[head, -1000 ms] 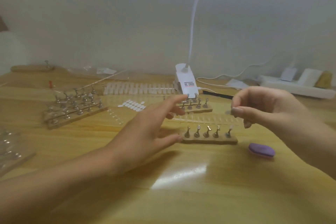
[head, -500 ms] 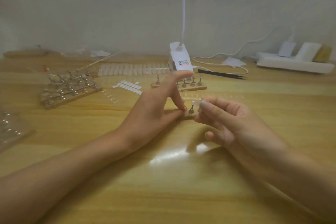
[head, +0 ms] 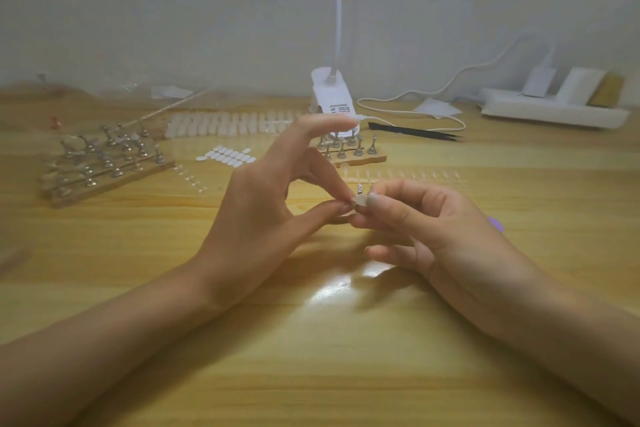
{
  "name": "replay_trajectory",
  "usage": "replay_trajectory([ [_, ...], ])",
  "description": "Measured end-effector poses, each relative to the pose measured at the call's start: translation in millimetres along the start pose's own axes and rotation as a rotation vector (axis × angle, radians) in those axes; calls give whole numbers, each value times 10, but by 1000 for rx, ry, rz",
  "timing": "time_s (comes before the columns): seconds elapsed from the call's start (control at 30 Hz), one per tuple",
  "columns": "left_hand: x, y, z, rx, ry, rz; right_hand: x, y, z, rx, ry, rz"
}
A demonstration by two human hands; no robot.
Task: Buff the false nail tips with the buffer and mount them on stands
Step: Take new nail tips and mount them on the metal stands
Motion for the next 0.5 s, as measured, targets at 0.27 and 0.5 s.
replay_trajectory([
  [0.27, -11, 22, 0, -21, -15, 57, -9, -6, -1, 28, -8, -1],
  [0.5, -9, 19, 1, -20, -26, 52, -9, -8, -4, 37, -11, 20],
])
Point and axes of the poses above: each hand's wrist, its own z-axis away from the middle knuckle, its own x-axis out of the palm, y = z × x, the point moved 1 cm from there along -z, towards the middle knuckle, and after that the axes turned 5 degrees about -y, right-handed, at the moved point
